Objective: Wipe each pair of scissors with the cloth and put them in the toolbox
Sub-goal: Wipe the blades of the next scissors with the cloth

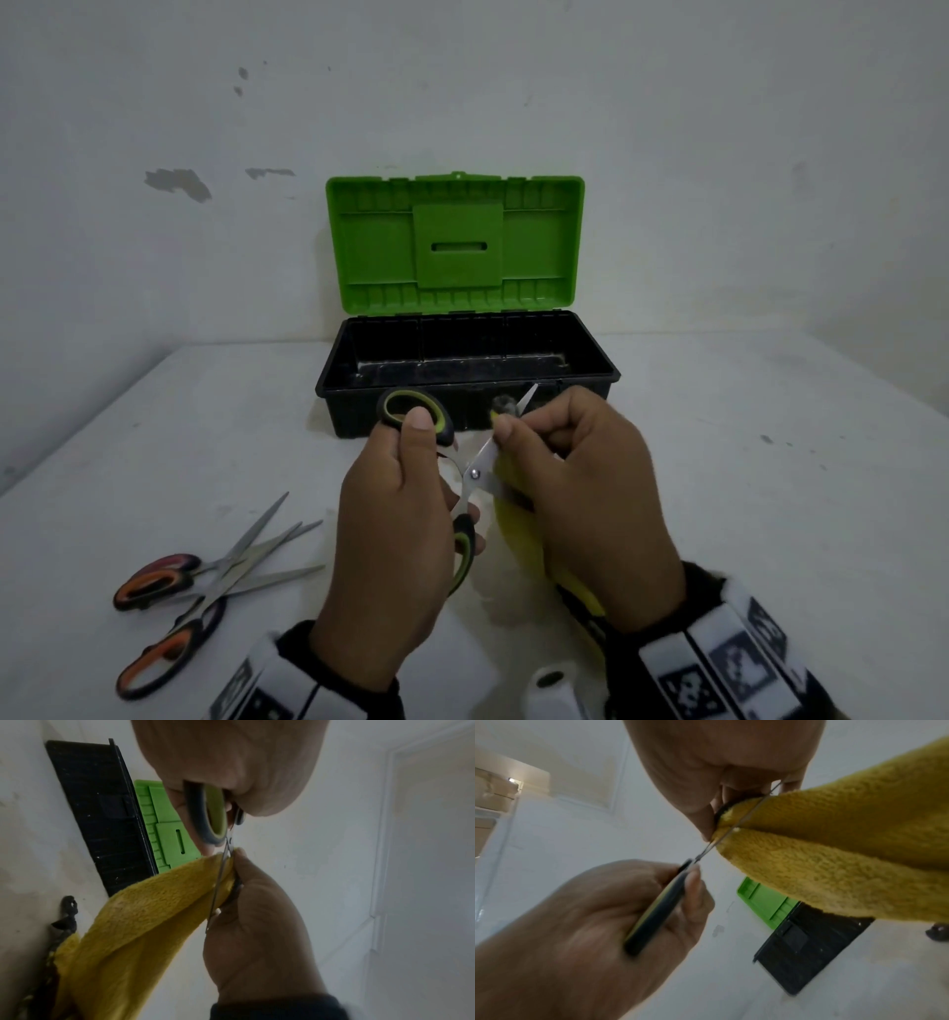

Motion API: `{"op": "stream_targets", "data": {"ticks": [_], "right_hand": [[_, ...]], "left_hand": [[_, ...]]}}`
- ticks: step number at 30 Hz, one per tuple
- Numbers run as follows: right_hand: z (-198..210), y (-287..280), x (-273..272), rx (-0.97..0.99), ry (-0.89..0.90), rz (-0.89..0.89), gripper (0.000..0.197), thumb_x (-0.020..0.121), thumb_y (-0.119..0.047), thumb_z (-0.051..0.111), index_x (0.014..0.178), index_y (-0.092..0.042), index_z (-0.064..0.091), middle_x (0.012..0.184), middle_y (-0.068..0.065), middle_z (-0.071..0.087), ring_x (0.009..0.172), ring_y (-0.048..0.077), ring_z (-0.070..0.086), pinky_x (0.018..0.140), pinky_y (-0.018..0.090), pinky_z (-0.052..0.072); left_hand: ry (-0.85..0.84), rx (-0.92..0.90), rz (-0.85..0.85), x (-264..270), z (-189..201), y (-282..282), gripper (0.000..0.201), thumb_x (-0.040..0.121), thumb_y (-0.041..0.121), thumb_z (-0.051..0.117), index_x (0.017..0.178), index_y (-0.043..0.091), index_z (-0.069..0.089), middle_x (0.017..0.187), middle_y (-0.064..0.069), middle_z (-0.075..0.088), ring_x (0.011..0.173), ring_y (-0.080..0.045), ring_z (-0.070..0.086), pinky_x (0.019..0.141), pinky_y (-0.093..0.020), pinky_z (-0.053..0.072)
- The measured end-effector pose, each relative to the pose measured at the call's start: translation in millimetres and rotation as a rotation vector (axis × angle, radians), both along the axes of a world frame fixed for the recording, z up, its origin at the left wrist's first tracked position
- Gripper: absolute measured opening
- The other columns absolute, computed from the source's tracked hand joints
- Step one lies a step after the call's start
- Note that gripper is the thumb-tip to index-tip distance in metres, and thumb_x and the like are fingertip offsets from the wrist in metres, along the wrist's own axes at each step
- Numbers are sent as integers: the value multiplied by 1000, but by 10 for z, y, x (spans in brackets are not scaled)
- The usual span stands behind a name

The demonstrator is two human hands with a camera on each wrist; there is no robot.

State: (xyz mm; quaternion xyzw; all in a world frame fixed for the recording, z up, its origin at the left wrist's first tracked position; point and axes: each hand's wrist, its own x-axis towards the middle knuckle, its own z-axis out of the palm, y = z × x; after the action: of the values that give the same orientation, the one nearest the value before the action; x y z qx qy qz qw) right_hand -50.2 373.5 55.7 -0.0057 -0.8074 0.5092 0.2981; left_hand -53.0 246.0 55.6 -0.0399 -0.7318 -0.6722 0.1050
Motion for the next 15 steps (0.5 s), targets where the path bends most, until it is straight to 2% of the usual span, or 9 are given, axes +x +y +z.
{"op": "stream_targets", "data": {"ticks": [2, 4, 5, 7, 8, 11, 15], "right_hand": [[36, 53, -22, -5, -24, 9, 19, 86, -32, 73, 75, -20, 64, 67, -3, 66, 63, 11, 63, 59, 26, 55], [49, 15, 12, 36, -67, 88, 18, 86, -31, 73, 75, -22, 63, 67, -5, 66, 64, 10, 62, 59, 21, 54], [45, -23, 38, 71, -75, 114, 17, 87, -31, 72, 75, -23, 63, 67, -7, 64, 67, 9, 62, 60, 17, 53], [38, -54, 59, 105, -72, 122, 17, 87, -31, 72, 75, -23, 63, 67, -9, 62, 71, 8, 60, 62, 13, 50], [41, -30, 45, 89, -71, 117, 18, 86, -31, 73, 74, -22, 63, 65, -7, 62, 68, 8, 60, 60, 14, 50], [58, 108, -52, 30, -38, 32, 22, 85, -29, 75, 72, -17, 63, 60, -2, 61, 55, 7, 55, 52, 15, 46], [55, 73, 5, 52, -48, 77, 20, 85, -27, 75, 72, -17, 63, 60, -4, 59, 61, 12, 57, 54, 12, 47]], "left_hand": [[-30, 25, 10, -11, -6, 2, 41, 98, 50, 33, 82, 19, 55, 58, -8, 44, 60, -43, 56, 49, -49, 56], [-56, 88, 11, -42, 1, -6, 40, 100, 45, 34, 85, 14, 56, 58, -8, 45, 52, -28, 56, 43, -34, 53], [-61, 102, 9, -60, 6, -9, 40, 100, 44, 35, 87, 13, 56, 55, -6, 47, 49, -23, 57, 43, -31, 52], [-72, 110, 1, -77, 6, -16, 38, 101, 42, 35, 87, 14, 57, 48, 2, 47, 45, -18, 57, 44, -30, 51], [-78, 114, -3, -81, -2, -24, 38, 101, 41, 35, 87, 14, 57, 45, 4, 46, 45, -18, 57, 44, -30, 51], [-89, 111, -24, -74, -30, -36, 39, 101, 41, 36, 87, 12, 57, 46, 2, 43, 46, -20, 56, 45, -30, 50], [-97, 104, -35, -64, -36, -60, 41, 101, 42, 36, 88, 10, 58, 48, 0, 45, 45, -18, 57, 45, -30, 50]]}}
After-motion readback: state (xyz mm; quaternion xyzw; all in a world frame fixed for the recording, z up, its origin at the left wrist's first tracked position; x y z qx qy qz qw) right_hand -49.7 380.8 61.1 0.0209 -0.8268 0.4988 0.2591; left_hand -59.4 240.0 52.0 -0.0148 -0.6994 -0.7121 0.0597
